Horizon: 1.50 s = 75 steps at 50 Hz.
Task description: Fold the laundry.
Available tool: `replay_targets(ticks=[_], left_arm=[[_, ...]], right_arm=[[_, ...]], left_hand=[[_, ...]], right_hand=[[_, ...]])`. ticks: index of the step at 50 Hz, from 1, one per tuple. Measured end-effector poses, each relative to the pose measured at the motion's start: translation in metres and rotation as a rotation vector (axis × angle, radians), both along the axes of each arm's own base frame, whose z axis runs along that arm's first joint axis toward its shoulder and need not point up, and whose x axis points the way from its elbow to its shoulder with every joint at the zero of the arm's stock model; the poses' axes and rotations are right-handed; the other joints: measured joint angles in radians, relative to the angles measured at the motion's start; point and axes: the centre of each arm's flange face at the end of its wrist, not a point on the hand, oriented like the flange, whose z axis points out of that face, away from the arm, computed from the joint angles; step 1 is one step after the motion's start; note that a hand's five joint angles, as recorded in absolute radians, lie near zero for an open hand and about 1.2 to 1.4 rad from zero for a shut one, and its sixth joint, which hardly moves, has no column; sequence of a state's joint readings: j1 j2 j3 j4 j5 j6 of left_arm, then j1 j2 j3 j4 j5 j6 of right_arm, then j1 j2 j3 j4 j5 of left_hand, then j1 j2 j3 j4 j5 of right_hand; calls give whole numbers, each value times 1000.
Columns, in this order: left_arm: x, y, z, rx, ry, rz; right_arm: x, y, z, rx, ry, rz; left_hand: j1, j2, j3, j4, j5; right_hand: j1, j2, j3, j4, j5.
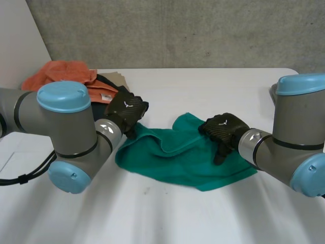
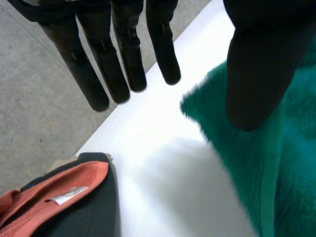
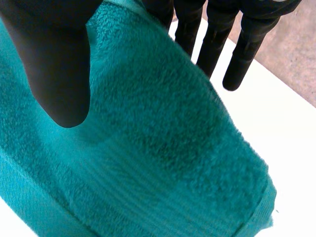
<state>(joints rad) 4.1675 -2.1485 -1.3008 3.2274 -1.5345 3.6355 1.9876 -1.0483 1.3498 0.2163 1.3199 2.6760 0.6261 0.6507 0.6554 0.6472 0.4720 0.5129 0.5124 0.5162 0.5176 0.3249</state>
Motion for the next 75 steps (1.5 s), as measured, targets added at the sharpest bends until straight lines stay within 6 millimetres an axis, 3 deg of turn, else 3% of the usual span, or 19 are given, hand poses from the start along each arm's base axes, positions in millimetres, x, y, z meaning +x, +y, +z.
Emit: replay_targets(ticks=[4, 12, 16, 23, 33, 49, 56, 59, 63, 66, 69, 74, 75], left_arm=[[3, 2, 17, -16, 45, 9], [30, 17, 57, 3, 174, 71], [49, 22, 61, 45, 230, 124], [70, 24, 44, 157, 308, 204], [65, 7, 7, 266, 319, 219], [28, -35, -41, 309, 307, 151], [20, -48, -54, 309, 301, 143], [18, -52, -62, 323, 291, 145], [15, -55, -71, 348, 275, 148], [12, -58, -70, 348, 272, 143], [7, -64, -61, 318, 282, 134], [-4, -84, -19, 163, 324, 107], [-6, -90, -1, 98, 345, 100]], right_arm=[[-1, -3, 9, -26, -9, -16], [-7, -4, 61, -152, -65, -35], [-12, -5, 82, -192, -78, -46], [-19, -16, 101, -200, -89, -46], [-9, -45, 86, -166, -115, 47], [6, -58, 23, -88, -40, 172], [6, -60, 6, -64, -13, 181], [6, -62, 0, -65, -2, 182], [8, -68, -7, -81, 4, 182], [10, -73, -6, -111, -4, 181], [13, -81, 0, -171, -20, 172], [16, -105, 30, -374, -70, 105], [17, -111, 42, -444, -91, 79]], left_hand=[[-123, -138, -138, -143, -145], [-136, -174, -175, -182, -184], [-138, -179, -175, -187, -191], [-152, -183, -175, -192, -196], [-152, -183, -175, -192, -196], [-135, -165, -163, -159, -155], [44, 6, -4, 8, 6], [217, 173, 167, 176, 172], [495, 460, 444, 457, 451], [519, 539, 529, 545, 511], [519, 543, 533, 549, 511], [519, 543, 533, 549, 511], [519, 543, 533, 549, 511]], right_hand=[[-48, -54, -54, -60, -62], [-125, -114, -131, -144, -151], [-125, -114, -131, -144, -152], [-125, -114, -131, -142, -140], [-121, -112, -129, -134, -98], [-48, -57, -53, -49, -26], [28, 29, 21, 22, 42], [155, 157, 151, 148, 168], [500, 510, 487, 486, 500], [590, 656, 648, 653, 642], [590, 663, 665, 674, 645], [590, 663, 666, 678, 645], [590, 663, 666, 678, 645]])
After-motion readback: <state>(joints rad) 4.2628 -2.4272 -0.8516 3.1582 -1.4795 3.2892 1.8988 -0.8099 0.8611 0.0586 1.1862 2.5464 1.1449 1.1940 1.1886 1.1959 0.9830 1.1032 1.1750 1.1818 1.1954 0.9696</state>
